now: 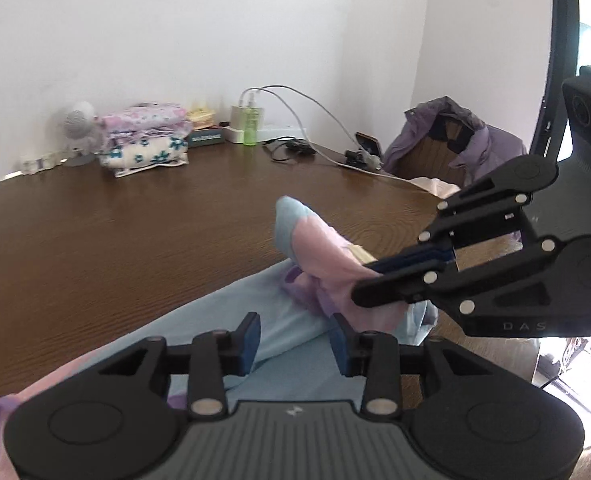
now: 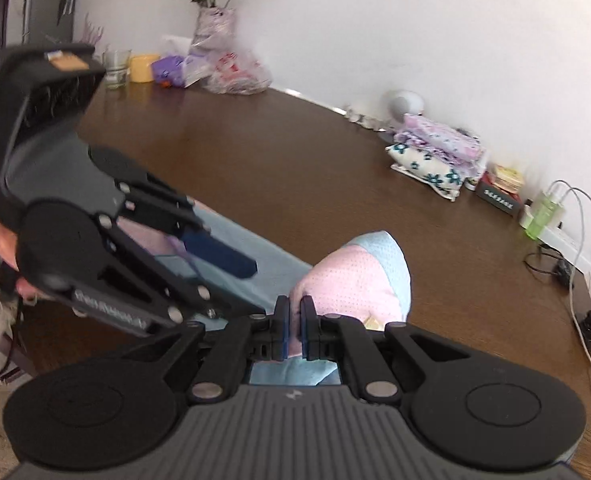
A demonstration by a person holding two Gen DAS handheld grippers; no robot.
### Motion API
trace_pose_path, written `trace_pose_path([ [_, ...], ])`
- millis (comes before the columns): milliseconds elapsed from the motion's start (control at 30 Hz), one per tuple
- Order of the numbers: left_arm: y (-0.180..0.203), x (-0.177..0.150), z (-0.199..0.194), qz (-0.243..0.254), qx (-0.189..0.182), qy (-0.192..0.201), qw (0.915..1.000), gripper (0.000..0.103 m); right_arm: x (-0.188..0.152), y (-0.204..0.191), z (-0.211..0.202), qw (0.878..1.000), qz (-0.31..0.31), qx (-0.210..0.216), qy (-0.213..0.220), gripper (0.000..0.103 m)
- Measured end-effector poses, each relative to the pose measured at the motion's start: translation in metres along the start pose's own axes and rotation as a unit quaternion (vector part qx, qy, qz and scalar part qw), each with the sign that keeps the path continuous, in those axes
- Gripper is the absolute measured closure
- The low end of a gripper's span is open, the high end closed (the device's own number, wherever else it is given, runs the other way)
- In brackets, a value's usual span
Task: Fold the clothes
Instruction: 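Lay the folded bundle down with the right gripper and open it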
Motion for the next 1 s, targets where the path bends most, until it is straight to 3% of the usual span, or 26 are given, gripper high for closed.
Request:
trace_pose_path([
  [100,-0.018,-0.017,-0.008,-0.018,0.026,-0.017,0.9994,0.067,-0.009,-0.012,0.014,1.000,-0.002,0.010,-0.013,0.098],
  [233,-0.031,-0.028,-0.009,-0.051,0.025,-0.022,0.9982,0.067,-0.016,-0.019,0.021,1.000,0.013,0.014,-0.016,0.098],
  [433,-0.026,-0.028,-0.007,-0.017,0.032,-0.022,0.9991,0.067,-0.008,-0.020,0.011,1.000,0.016,0.016,0.010,0.098],
  [633,-0.025,-0.030,-0.007,-0.023,0.029,-0.018,0.9992,0.067,-0.016,-0.026,0.026,0.999,0.019,0.036,-0.005,0.098],
  [767,-0.030,-0.028,-0.010,-0.035,0.025,-0.015,0.9990,0.065,-0.015,-0.020,0.021,0.996,0.069,0.062,0.013,0.093],
  [900,-0.039,-0.019,-0.022,-0.049,0.031,0.010,0.9983,0.064,-0.013,-0.002,-0.013,0.980,0.155,0.110,0.054,0.087],
  [1000,-0.035,0.001,-0.028,-0.055,0.014,0.042,0.9975,0.064,-0.020,0.016,-0.031,0.978,0.177,0.081,0.074,0.086],
])
Point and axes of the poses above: each gripper's, at about its wrist camera, not at the fingertips, and z roughly the way its jaws point, y to its right, x to its top, the point moved 8 cm from there along z, roughly the way its jaws point, and after that the axes turned 7 degrees about z, right-handed, at the moved point
